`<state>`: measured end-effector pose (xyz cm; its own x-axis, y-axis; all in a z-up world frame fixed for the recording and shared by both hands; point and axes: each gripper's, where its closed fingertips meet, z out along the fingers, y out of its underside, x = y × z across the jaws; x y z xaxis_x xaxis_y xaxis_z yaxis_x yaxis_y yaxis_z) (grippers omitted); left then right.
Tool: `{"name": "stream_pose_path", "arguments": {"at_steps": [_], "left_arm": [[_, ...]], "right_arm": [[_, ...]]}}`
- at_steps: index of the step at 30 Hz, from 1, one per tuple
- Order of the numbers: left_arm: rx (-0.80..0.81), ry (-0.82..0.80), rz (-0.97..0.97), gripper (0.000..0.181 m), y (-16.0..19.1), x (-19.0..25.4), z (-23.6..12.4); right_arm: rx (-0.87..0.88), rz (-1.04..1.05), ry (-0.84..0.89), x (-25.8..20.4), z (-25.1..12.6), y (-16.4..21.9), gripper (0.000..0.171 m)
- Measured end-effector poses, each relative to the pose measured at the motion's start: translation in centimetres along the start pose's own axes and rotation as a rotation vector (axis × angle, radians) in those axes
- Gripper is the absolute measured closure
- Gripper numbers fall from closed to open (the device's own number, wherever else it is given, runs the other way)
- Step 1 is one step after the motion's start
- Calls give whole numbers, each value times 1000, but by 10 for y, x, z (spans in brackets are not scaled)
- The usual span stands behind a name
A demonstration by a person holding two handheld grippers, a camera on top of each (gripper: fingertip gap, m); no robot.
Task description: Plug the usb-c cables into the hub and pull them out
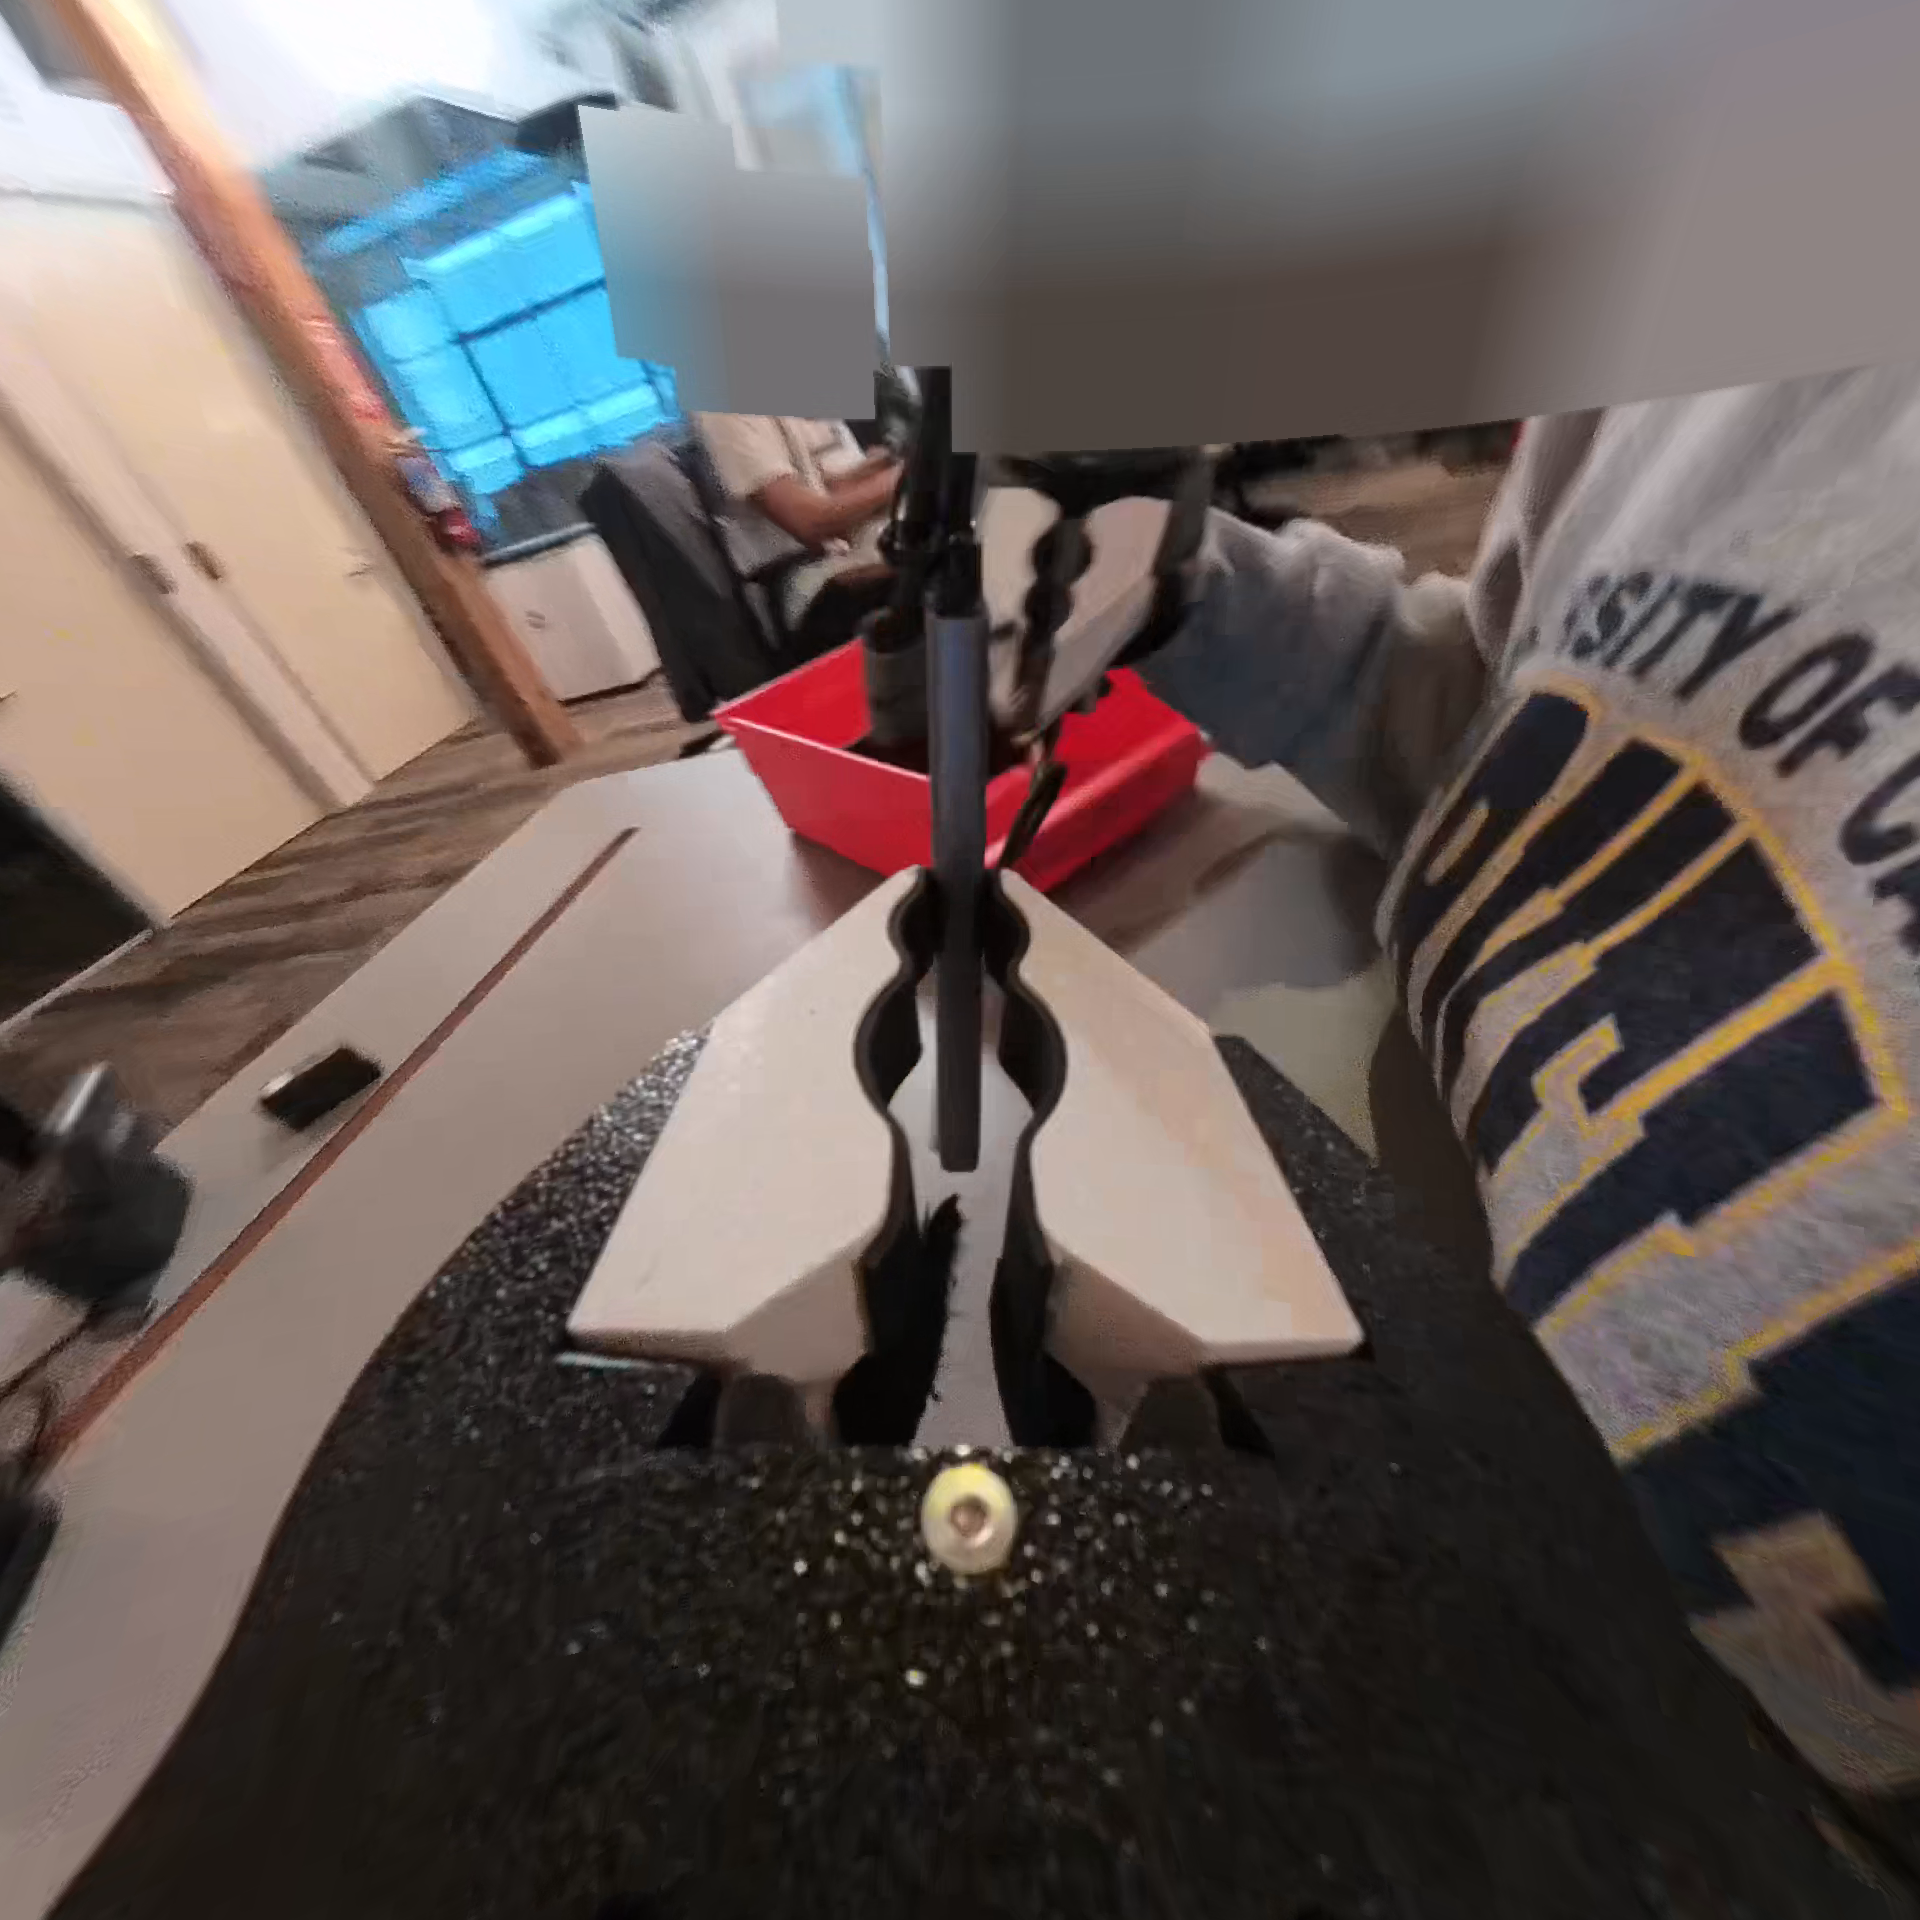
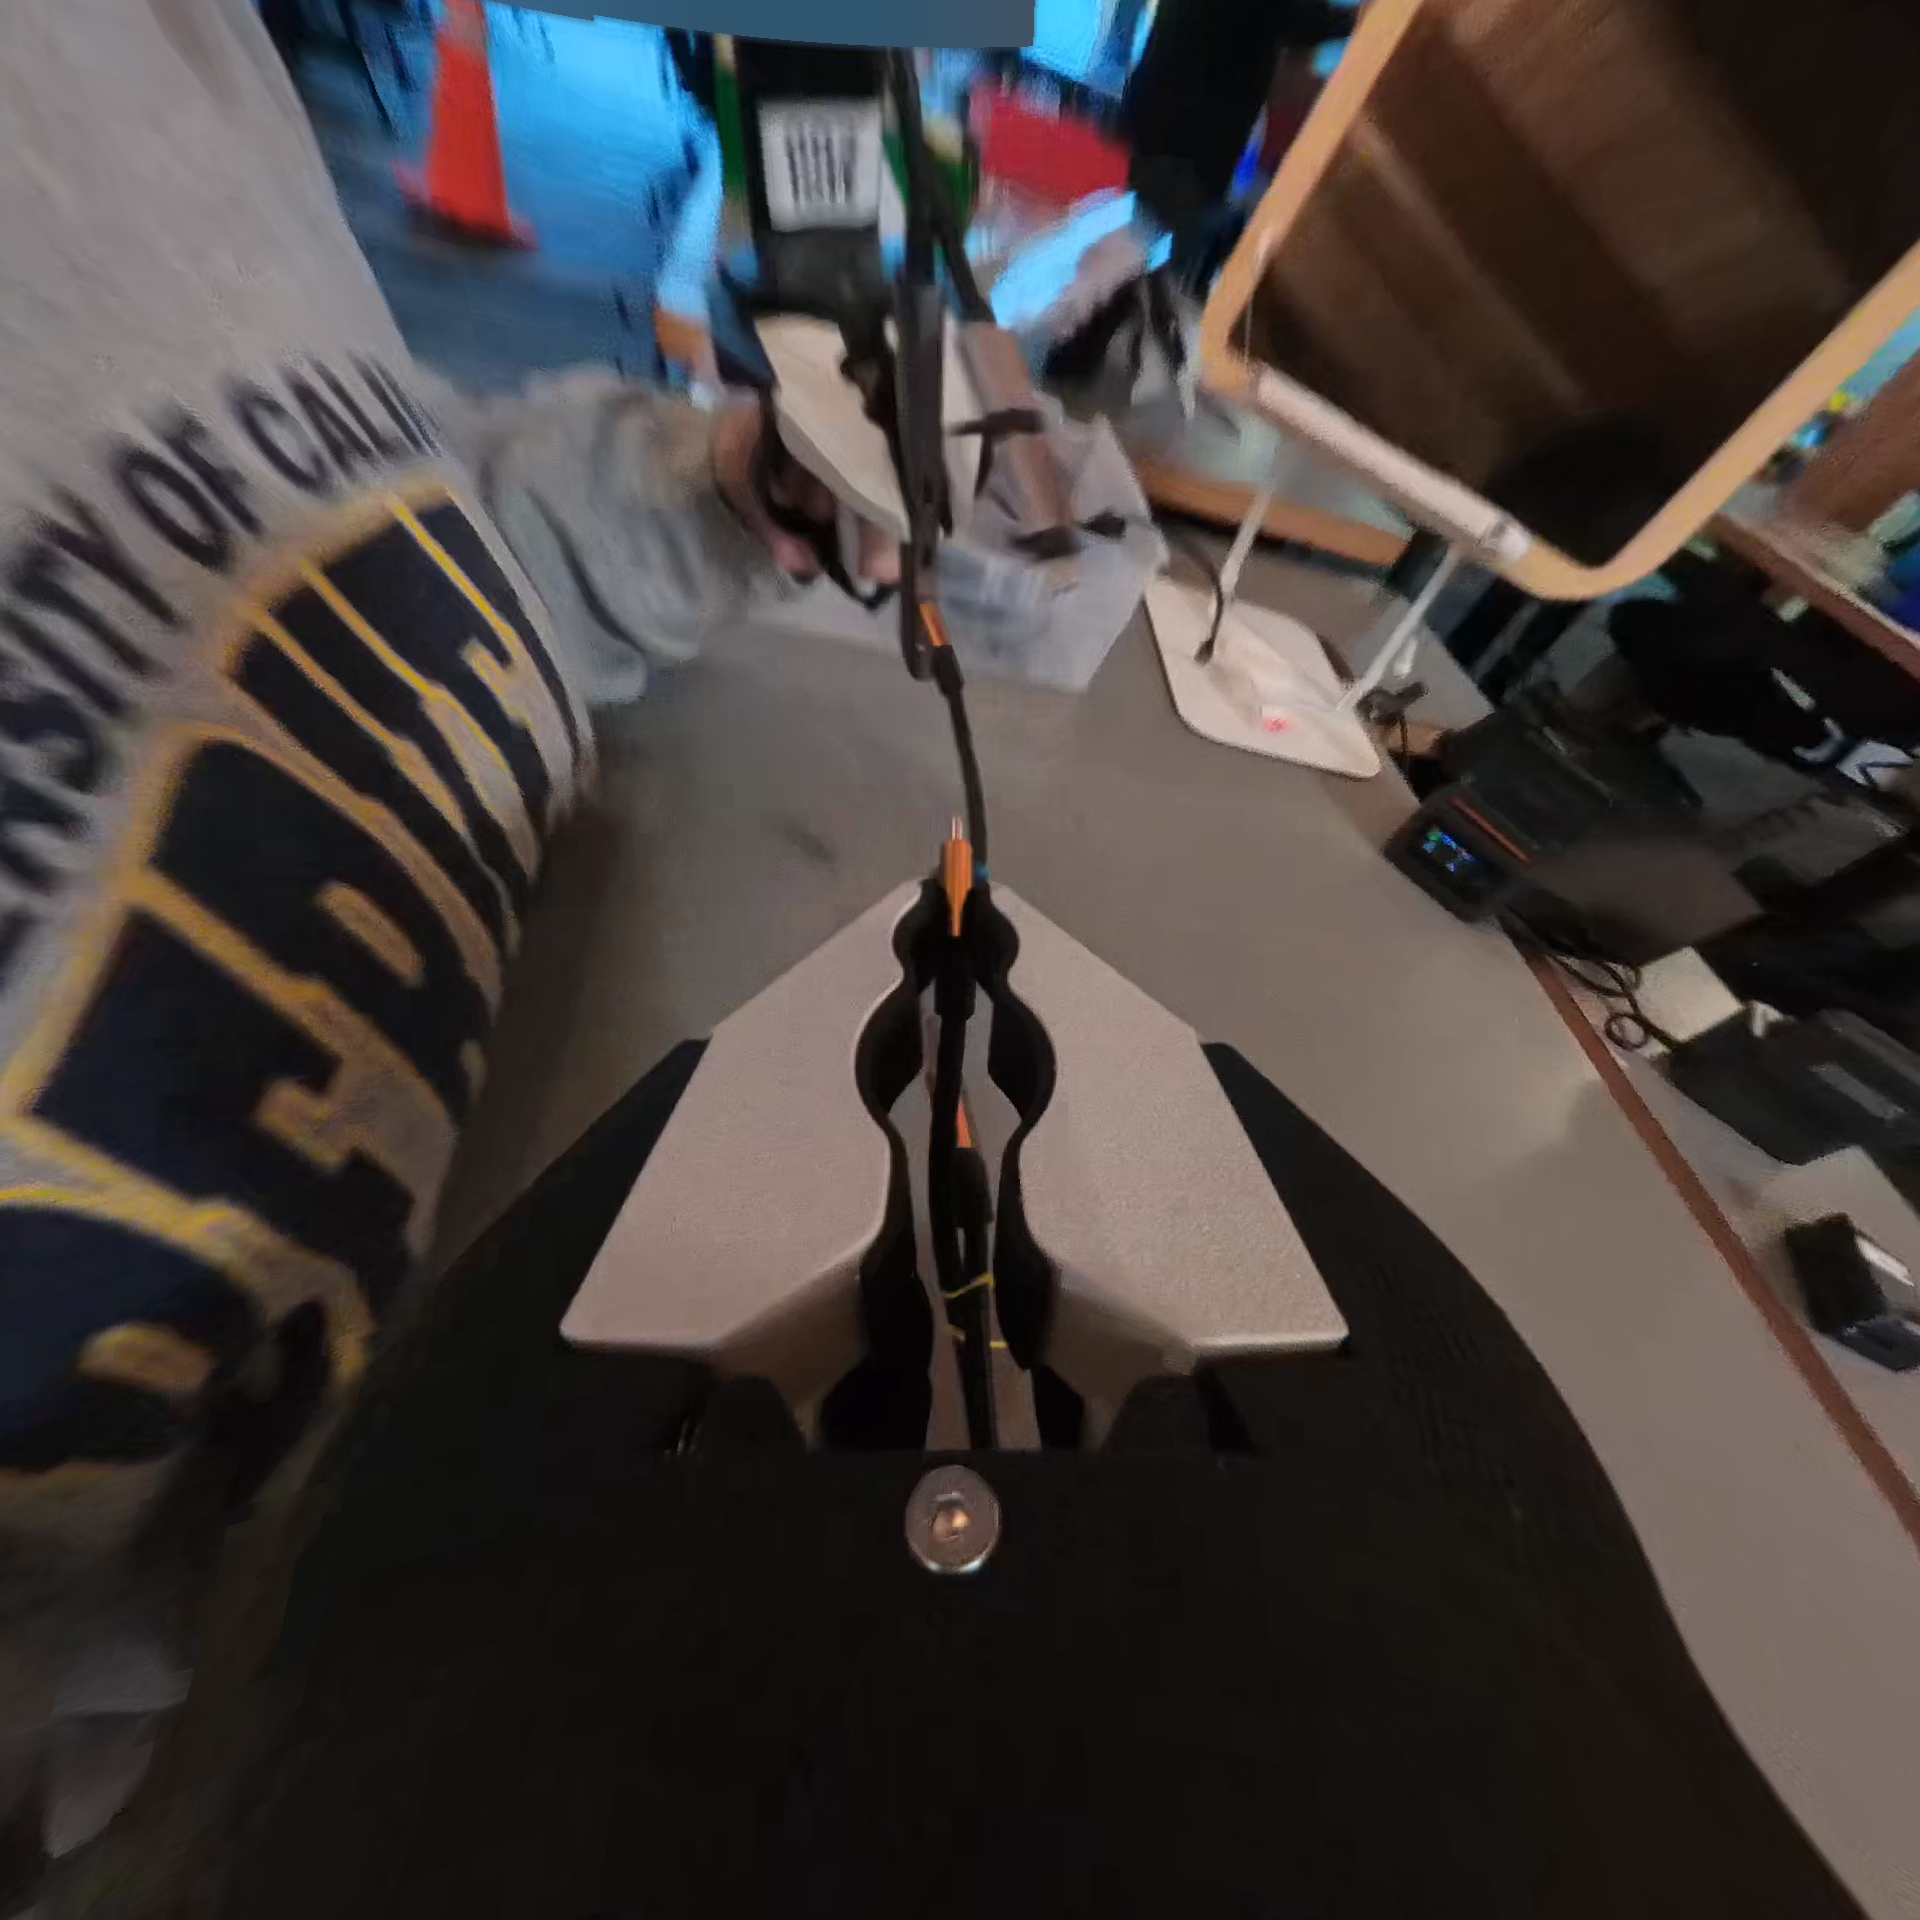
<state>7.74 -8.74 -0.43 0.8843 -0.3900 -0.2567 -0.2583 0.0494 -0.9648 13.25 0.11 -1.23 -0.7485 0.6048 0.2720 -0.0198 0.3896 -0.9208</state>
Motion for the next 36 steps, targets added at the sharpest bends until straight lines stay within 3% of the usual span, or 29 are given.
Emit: {"name": "stream_pose_path", "arguments": {"at_steps": [1,5,8,12,16,22,26,28,29,32,34,36], "left_arm": [[2,-35,-25,175,-1,-7,-11],[-56,-149,-31,175,12,-20,0],[-64,-259,-80,175,26,-40,7],[-55,-314,-109,175,48,-54,9],[8,-293,-186,175,61,-54,12],[29,-244,-302,175,74,-53,11],[45,-238,-363,175,79,-56,10],[48,-231,-383,175,82,-57,10],[49,-223,-395,175,83,-57,11],[60,-194,-429,175,86,-56,13],[76,-171,-453,175,87,-55,14],[81,-141,-480,175,89,-53,14]], "right_arm": [[43,13,4,0,-13,-9,167],[75,-51,184,25,-43,-33,166],[129,-27,474,68,-92,-45,166],[130,64,703,94,-156,-40,166],[10,273,711,100,-175,1,167],[-546,397,723,89,-159,129,166],[-703,425,787,87,-155,150,134],[-676,272,801,87,-129,117,136],[-577,183,720,81,-94,92,142],[-249,113,296,30,25,37,146],[-213,132,153,15,75,44,137],[-206,125,137,20,109,61,131]]}}
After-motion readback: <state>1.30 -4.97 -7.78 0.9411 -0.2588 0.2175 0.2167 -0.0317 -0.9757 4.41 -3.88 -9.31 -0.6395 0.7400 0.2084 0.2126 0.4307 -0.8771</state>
